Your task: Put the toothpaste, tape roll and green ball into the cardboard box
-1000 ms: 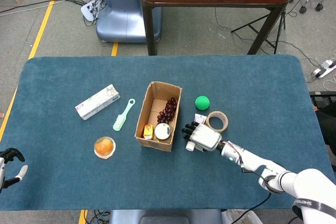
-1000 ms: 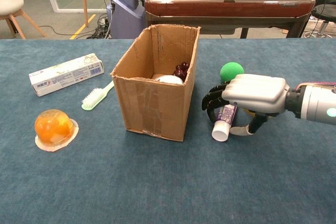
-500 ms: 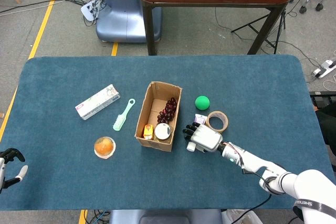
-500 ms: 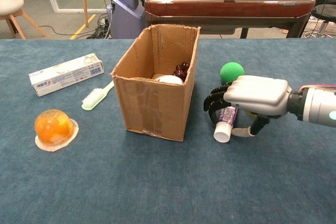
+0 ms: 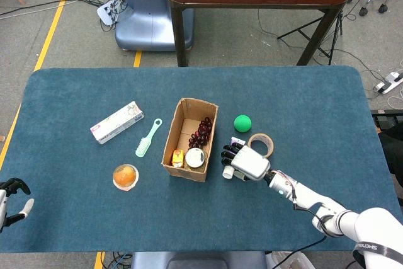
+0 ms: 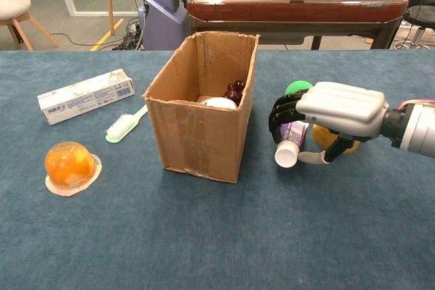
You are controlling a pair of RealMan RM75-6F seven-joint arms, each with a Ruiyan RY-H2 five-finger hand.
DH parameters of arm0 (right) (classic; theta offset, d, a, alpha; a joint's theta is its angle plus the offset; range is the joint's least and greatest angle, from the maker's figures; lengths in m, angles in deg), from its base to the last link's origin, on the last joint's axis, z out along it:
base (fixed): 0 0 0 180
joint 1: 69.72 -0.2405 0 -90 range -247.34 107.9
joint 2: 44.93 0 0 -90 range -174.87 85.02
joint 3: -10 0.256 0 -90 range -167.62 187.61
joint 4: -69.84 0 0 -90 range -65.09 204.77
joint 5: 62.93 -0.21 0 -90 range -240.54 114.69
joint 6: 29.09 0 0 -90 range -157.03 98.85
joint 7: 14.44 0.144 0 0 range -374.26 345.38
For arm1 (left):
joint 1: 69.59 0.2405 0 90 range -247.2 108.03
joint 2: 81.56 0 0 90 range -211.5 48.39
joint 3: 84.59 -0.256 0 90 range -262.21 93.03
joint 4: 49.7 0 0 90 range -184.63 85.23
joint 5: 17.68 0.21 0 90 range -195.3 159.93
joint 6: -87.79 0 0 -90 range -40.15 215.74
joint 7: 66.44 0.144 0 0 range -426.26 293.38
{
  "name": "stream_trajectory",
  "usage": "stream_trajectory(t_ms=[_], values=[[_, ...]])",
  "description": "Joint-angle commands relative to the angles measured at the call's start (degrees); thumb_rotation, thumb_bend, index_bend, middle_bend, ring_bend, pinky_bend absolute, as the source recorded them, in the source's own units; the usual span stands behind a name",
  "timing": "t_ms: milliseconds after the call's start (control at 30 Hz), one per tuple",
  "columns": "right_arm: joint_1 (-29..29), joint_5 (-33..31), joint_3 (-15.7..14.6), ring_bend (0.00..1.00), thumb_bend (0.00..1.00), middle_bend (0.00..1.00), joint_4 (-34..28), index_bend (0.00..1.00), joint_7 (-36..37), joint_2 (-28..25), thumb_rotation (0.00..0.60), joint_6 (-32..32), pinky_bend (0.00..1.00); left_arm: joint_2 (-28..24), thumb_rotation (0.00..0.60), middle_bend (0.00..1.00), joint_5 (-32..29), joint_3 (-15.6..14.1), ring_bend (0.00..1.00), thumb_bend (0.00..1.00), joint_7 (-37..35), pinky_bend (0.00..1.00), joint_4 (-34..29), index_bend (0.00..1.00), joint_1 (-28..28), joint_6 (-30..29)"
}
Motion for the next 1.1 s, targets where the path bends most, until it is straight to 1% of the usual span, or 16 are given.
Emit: stream_trajectory(t_ms=[33, 233, 467, 567, 1100], values=[[0.37, -0.07, 0.28, 0.19, 0.45, 0.35, -0.11, 0.53, 0.7, -0.25, 0.6, -0.98, 0.28, 0.04, 0.6, 0.44, -0.03, 0.01, 0.45, 0.27, 0.06, 0.65, 0.04, 0.53, -0.02, 0.05], [1.16, 0.0, 1.08, 0.23, 0.45, 0.4, -1.11, 0.53, 1.95, -1.08, 0.6, -4.25, 0.28, 0.13, 0.6, 0.44, -0.05, -0.01, 0.45, 0.27, 0.12, 0.65, 0.09, 0.53, -0.1, 0.23], [2.49, -0.01, 2.42, 0.34, 0.45, 0.53, -2.55, 0.54, 3.35, -2.53, 0.6, -9.13, 0.28, 0.29, 0.6, 0.44, 0.07, -0.12, 0.45, 0.27, 0.4, 0.65, 0.16, 0.53, -0.2, 0.42], [2.99, -0.15, 2.87, 0.37, 0.45, 0.56, -2.85, 0.55, 3.82, -2.98, 0.6, -10.48, 0.28, 0.36, 0.6, 0.44, 0.1, -0.17, 0.45, 0.27, 0.56, 0.65, 0.15, 0.53, -0.24, 0.52], [5.9, -1.97, 5.85, 0.41, 0.45, 0.59, -4.19, 0.57, 8.5, -5.02, 0.6, -16.79, 0.28, 0.68, 0.6, 0.44, -0.31, -0.23, 0.45, 0.27, 0.92, 0.65, 0.34, 0.53, -0.47, 1.2]])
